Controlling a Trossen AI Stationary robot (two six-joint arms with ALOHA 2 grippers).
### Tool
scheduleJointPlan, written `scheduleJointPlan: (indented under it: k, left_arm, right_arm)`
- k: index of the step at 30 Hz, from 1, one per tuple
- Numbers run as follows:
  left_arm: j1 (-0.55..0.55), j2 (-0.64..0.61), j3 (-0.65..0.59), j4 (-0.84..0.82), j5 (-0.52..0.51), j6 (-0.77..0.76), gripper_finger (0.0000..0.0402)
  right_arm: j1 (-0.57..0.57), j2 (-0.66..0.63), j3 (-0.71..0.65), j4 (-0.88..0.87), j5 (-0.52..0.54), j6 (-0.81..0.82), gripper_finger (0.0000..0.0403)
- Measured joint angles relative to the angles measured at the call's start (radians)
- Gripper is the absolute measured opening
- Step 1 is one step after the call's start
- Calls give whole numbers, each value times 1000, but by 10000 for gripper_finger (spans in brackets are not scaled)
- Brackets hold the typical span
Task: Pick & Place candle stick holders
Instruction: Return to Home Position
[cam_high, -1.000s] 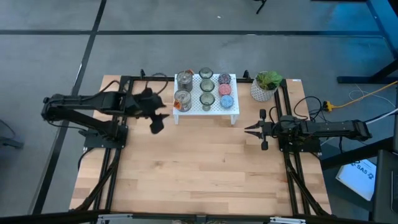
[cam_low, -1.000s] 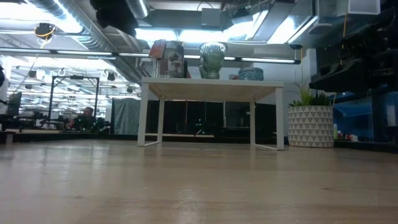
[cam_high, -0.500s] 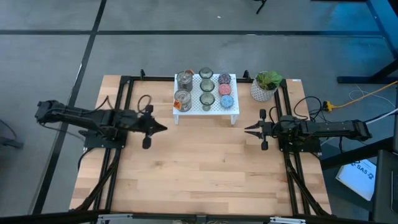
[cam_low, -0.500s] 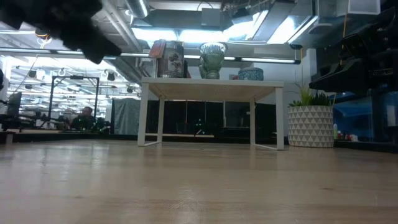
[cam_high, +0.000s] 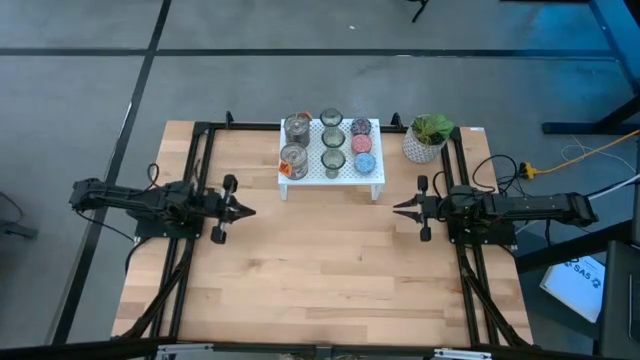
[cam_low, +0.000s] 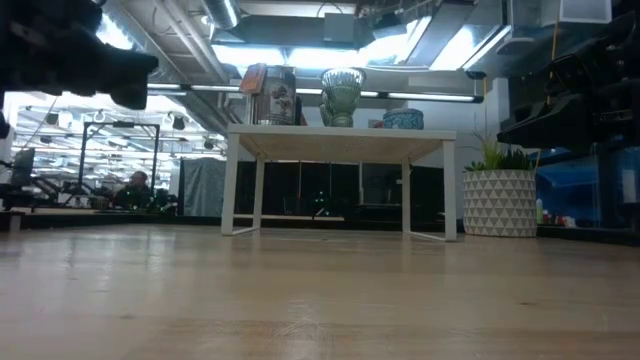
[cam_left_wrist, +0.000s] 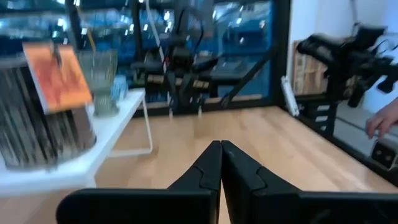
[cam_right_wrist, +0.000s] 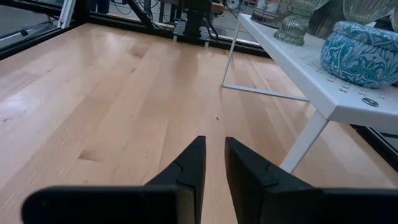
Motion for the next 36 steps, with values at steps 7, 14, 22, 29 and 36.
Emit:
scheduleJointPlan:
  k: [7, 14, 22, 29, 36]
  left_arm:
    - [0, -122, 0, -11, 8, 84, 2]
    - [0, -158, 0, -46, -100, 66, 1]
    - [0, -158, 0, -123, -110, 66, 4]
    - [0, -158, 0, -165, -100, 74, 3]
    - [0, -154, 0, -164, -106, 84, 7]
  right_arm:
    - [0, 0, 0, 0, 0, 0, 63]
    - [0, 0, 0, 0, 0, 0, 63]
    - [0, 0, 0, 0, 0, 0, 63]
    - [0, 0, 0, 0, 0, 0, 63]
    - [0, 0, 0, 0, 0, 0, 63]
